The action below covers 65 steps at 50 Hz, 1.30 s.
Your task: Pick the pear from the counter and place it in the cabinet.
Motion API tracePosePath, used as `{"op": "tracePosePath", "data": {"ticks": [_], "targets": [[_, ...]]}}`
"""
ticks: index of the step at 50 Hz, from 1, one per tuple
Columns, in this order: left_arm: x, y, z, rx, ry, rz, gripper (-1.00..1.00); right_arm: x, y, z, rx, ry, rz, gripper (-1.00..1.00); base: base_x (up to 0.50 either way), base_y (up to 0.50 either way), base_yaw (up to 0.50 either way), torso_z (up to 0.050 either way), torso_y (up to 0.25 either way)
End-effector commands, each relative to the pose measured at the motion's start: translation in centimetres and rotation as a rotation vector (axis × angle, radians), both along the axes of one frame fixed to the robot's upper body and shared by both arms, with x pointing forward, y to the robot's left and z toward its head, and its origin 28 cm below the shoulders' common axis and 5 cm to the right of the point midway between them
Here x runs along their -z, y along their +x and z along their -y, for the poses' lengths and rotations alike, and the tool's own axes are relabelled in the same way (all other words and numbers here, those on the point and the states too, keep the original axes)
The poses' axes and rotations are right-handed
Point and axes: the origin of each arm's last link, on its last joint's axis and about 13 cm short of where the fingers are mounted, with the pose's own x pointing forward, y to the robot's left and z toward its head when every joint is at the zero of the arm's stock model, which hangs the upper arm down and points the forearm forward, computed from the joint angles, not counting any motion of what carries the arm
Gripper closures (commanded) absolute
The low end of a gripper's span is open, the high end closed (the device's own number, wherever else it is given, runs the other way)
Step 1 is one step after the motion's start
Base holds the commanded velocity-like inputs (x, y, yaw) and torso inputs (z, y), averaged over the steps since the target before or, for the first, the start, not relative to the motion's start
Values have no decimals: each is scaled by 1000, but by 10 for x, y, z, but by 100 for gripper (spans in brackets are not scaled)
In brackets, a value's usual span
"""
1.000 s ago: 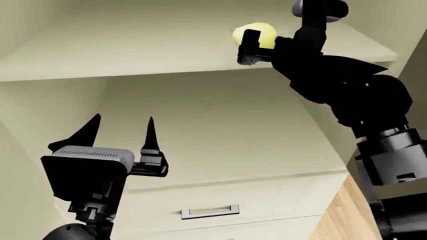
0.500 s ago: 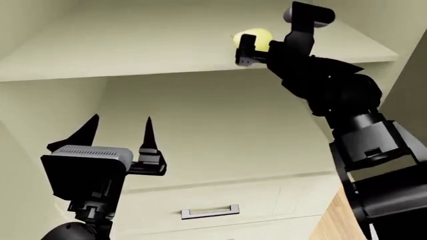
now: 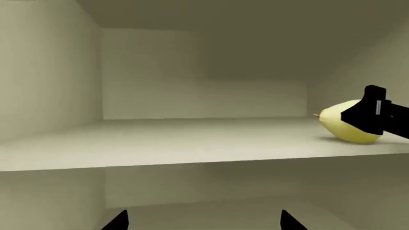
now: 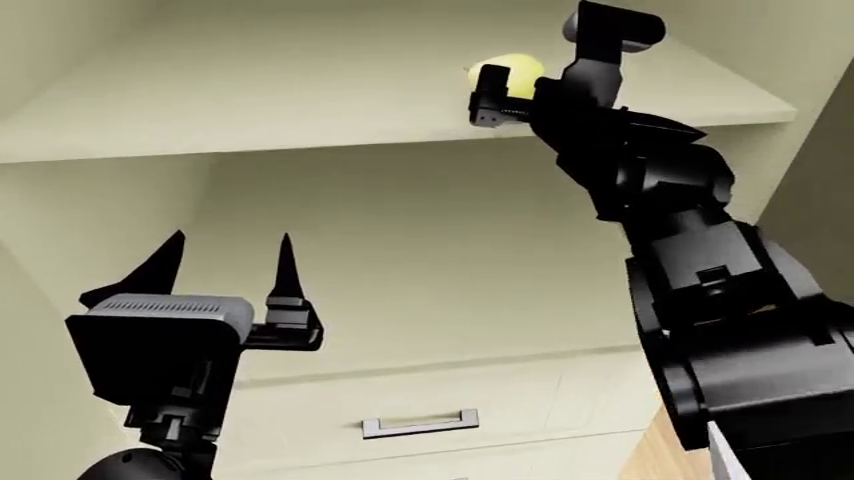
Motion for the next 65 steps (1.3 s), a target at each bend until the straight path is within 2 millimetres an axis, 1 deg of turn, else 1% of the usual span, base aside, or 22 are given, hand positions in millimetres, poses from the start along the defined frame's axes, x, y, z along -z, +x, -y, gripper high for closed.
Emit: {"op": "tracePosePath", "data": {"ticks": [1, 11, 12, 34, 45, 65], "targets": [[0, -1, -1, -8, -4, 1, -100, 9, 0, 1, 20, -42, -25, 100, 0, 0, 0, 0, 0], [0, -1, -3, -16, -5, -1, -100, 20, 0, 0, 43, -53, -52, 100, 1, 0, 0, 0, 0], [0, 0, -3, -15, -5, -1, -100, 20, 0, 0, 46, -55, -53, -100, 0, 0, 0, 0, 0], [1, 0, -2, -11, -1, -2, -100, 17, 0, 3, 52, -83, -33, -100, 0, 0, 0, 0, 0], [1, 0, -1, -2, 0, -1, -100, 1, 2, -1, -3, -72, 36, -100, 0, 0, 0, 0, 0], [0, 0, 0, 1, 2, -1, -100, -11, 1, -3, -30, -87, 94, -100, 0, 0, 0, 0, 0]]}}
